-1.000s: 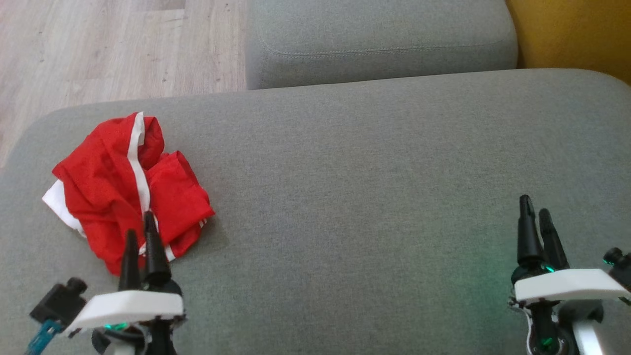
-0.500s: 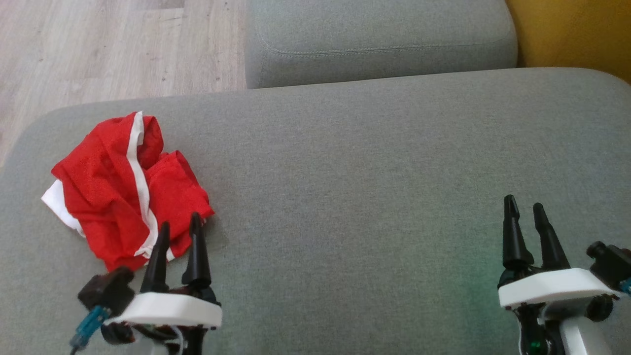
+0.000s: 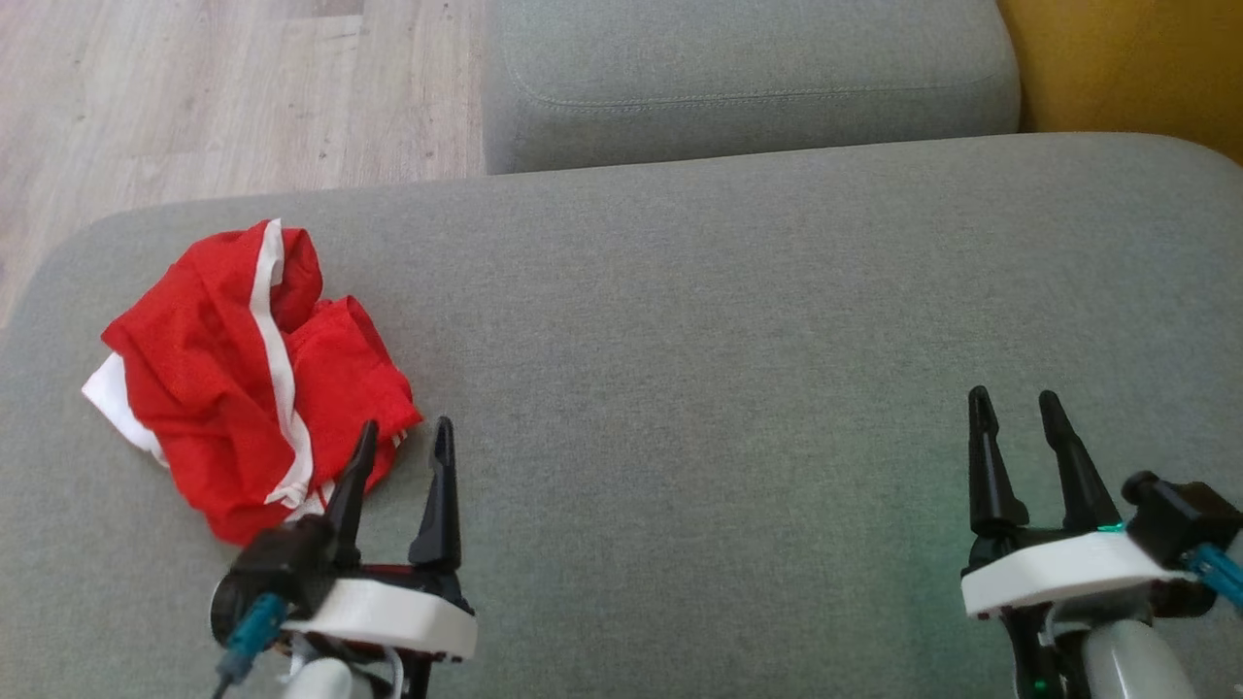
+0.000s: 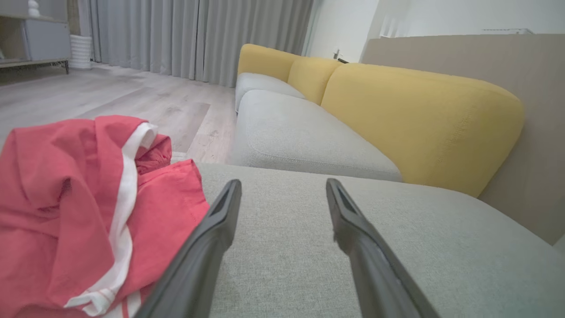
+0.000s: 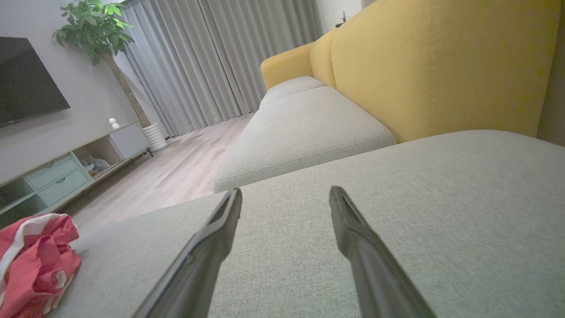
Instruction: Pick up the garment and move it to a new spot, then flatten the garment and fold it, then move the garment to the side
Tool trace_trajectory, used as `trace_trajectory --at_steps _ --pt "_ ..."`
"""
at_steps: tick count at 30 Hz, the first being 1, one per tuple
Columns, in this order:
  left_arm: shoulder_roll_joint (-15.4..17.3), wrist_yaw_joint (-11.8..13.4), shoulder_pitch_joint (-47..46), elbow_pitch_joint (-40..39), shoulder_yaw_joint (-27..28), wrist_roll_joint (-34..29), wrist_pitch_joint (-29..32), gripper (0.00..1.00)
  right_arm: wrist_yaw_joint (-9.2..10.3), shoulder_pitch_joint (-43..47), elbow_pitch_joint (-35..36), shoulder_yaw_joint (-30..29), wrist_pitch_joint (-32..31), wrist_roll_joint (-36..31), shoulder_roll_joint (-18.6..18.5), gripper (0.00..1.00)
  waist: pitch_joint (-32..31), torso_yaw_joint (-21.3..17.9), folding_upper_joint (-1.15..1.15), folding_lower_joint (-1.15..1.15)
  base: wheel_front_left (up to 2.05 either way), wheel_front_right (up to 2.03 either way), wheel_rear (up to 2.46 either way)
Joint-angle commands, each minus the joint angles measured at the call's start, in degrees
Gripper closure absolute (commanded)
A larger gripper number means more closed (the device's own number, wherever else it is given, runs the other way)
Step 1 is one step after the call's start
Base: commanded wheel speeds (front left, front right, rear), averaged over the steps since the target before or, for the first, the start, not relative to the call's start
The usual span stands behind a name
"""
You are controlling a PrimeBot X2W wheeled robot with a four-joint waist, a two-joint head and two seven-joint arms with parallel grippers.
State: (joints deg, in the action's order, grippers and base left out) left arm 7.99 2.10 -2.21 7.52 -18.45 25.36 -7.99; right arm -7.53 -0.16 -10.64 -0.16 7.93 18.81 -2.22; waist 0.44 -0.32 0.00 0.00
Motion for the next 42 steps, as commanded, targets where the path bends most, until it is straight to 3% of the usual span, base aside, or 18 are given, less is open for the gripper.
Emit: trace_trajectory --at_steps 1,13,20,26,32,42 --pt "1.3 0.9 -3.5 -1.6 -0.1 -3.0 -1.1 0.0 0.03 -2.4 2.4 1.3 1.1 -3.4 -0.5 0.0 0.0 0.0 0.0 0.0 0.0 0.0 0.0" --pt "3.5 4.5 -5.4 0.7 -6.5 -12.2 -3.3 0.0 0.04 -2.4 3.1 3.4 3.3 -14.5 -0.6 0.0 -0.3 0.1 0.0 0.0 0.0 0.0 0.0" --pt "1.2 5.1 -3.9 -3.0 -3.3 -8.8 -4.5 0.0 0.04 -2.2 3.7 4.2 4.5 -10.8 -0.6 0.0 -0.2 0.1 0.0 0.0 0.0 0.0 0.0" --pt "-1.1 2.6 -1.4 -4.0 1.3 -7.7 -5.5 0.0 0.04 -1.7 2.4 4.1 5.5 -8.0 -0.6 0.0 -0.3 0.2 0.0 0.0 0.0 0.0 0.0" --pt "-2.6 -0.3 0.0 0.1 2.5 -10.7 -6.5 0.0 0.04 -1.5 -0.3 5.1 6.5 -7.4 -0.6 0.0 -0.5 0.2 0.0 0.0 0.0 0.0 0.0" --pt "-4.2 -2.3 -0.4 2.2 4.4 -13.7 -7.0 0.0 0.04 -2.1 -1.2 5.8 7.1 -7.8 -0.7 0.0 -0.7 0.4 0.0 0.0 0.0 0.0 0.0"
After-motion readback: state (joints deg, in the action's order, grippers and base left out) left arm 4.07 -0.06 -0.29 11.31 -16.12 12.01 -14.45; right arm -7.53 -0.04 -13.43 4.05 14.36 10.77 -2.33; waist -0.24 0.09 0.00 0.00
